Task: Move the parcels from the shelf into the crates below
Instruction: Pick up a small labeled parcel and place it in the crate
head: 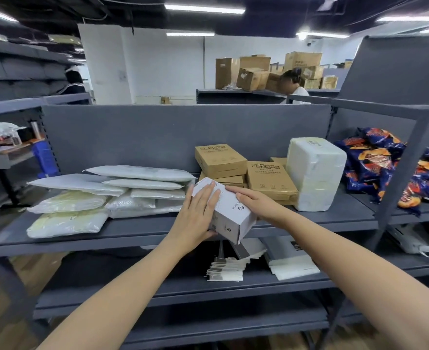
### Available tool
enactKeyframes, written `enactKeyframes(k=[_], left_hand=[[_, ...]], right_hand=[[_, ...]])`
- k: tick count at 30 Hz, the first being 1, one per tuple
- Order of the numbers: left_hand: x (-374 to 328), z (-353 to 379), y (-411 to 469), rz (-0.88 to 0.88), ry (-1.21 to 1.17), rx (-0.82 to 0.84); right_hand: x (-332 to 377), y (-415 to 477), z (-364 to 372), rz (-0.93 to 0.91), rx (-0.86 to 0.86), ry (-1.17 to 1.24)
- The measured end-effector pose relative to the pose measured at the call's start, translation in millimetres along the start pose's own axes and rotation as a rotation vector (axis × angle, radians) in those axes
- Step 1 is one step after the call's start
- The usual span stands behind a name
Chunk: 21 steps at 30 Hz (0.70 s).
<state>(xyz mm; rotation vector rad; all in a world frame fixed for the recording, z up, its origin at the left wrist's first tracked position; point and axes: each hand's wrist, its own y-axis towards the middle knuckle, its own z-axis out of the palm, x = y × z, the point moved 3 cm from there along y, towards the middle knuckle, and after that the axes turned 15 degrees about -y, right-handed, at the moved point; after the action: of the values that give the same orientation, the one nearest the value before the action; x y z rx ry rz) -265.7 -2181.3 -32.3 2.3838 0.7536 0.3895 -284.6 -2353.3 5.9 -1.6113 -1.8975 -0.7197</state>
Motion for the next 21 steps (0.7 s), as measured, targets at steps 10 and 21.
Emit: enactKeyframes(k=[10, 21], left_hand=[[8.1, -16.2, 1.1, -0.126, -0.198, -0.055], [3.7, -28.4, 7.6, -0.596, -0.770, -0.133]], right_hand=[[9.4, -22.4, -11.5, -0.012, -0.060, 0.036], [2.7, -20.8, 3.5, -0.179, -0.164, 0.052]])
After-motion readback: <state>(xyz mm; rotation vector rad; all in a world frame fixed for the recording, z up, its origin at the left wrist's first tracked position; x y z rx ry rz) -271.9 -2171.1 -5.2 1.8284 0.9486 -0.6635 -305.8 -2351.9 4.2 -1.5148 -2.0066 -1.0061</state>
